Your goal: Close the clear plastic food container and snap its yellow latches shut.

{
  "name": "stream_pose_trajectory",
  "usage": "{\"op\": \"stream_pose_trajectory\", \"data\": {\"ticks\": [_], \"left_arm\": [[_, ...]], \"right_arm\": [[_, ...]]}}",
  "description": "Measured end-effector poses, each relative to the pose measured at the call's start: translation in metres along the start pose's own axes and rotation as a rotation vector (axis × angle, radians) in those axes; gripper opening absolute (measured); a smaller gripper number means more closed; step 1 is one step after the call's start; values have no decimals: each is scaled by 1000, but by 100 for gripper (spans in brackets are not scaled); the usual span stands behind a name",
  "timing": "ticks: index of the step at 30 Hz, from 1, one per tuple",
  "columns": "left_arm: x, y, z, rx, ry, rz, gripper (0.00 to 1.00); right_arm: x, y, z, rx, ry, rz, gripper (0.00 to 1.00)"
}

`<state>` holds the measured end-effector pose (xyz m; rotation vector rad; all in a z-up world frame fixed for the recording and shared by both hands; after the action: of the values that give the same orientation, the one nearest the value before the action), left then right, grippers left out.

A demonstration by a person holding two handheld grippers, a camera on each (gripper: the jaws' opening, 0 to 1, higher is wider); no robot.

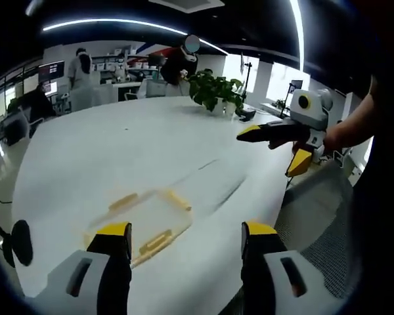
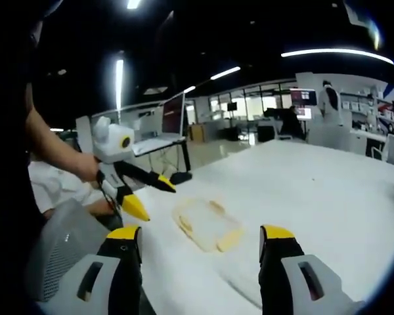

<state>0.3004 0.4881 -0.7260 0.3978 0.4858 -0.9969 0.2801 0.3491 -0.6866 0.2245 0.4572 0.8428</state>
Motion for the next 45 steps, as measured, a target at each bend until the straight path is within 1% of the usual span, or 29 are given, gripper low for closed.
{"op": "stream_pose_trajectory", "data": {"ticks": [6,14,18,20,25,32,38,42,45], "left_arm": [[-1,8,-3,17,17,-6,68],[-1,21,-9,15,33,-4,68],[-5,32,-10,2,30,3,67],[-5,36,-12,6,38,3,67],[-6,41,-18,41,62,-13,66],[-6,46,-27,51,82,-40,66],[-5,53,-30,62,91,-53,66],[-3,59,-35,84,115,-62,66],[-1,62,-35,89,116,-70,66]], "right_arm": [[7,-4,-4,-28,33,-2,72],[14,-5,-3,-31,40,1,72],[20,-5,-1,-33,44,4,71],[23,-4,-3,-38,52,3,71],[29,-5,-4,-42,63,2,71],[38,-8,-8,-67,98,1,70],[43,-10,-9,-61,108,-6,69],[47,-11,-9,-70,118,-10,67],[50,-13,-10,-80,126,-13,67]]}}
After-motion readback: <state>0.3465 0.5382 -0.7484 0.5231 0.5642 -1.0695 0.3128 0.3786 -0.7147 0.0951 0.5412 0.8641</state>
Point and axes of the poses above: the point that each gripper's makers call its tool centre point, and the gripper's own axes: x roughly forward along the fingers, y roughly to its left, z roughly out of its top, the point moved 1 cm from there along -x, roughly backward along the fingers, and after that the axes turned 15 degrees about x, right-handed, at the moved point
